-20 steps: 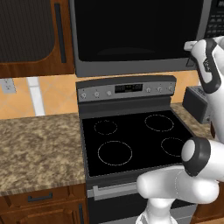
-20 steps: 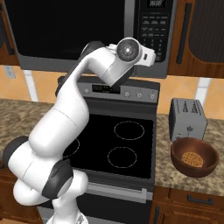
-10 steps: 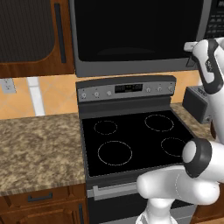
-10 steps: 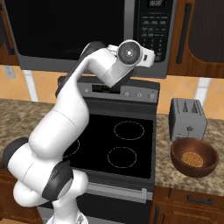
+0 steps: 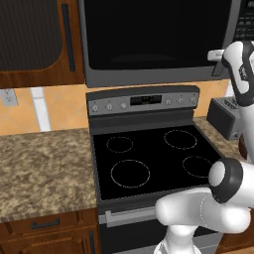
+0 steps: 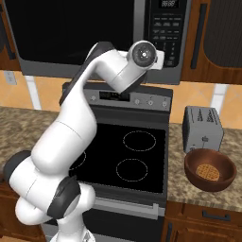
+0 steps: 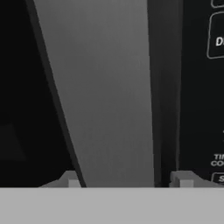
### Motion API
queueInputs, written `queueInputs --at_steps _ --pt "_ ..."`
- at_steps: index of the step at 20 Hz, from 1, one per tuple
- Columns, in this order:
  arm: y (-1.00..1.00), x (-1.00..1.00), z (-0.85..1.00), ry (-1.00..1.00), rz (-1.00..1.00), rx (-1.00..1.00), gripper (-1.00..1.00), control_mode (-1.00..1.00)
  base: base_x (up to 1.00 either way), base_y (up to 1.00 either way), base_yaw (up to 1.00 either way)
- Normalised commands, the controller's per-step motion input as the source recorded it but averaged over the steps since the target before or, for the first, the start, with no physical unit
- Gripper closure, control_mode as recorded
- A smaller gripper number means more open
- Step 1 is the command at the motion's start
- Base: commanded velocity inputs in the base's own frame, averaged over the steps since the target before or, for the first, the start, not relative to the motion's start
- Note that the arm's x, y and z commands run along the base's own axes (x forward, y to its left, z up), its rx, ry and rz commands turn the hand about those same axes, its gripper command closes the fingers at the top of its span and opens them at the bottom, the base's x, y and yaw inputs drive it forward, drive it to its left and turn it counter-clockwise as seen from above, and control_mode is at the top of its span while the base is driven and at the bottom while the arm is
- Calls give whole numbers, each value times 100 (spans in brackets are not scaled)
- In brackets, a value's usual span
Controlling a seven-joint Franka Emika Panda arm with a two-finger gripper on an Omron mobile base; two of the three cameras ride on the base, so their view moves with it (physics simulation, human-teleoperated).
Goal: Open the microwave, place the bowl with waffle inside the microwave, then close the microwave door and turn it on.
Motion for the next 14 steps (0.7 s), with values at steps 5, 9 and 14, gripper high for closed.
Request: queueInputs --at_steps 5,9,14 --pt "100 -11 11 33 17 -22 100 -100 0 0 0" --pt "100 -66 7 30 9 -22 100 -100 0 0 0" --pt "100 -97 0 20 7 -13 100 -100 0 0 0"
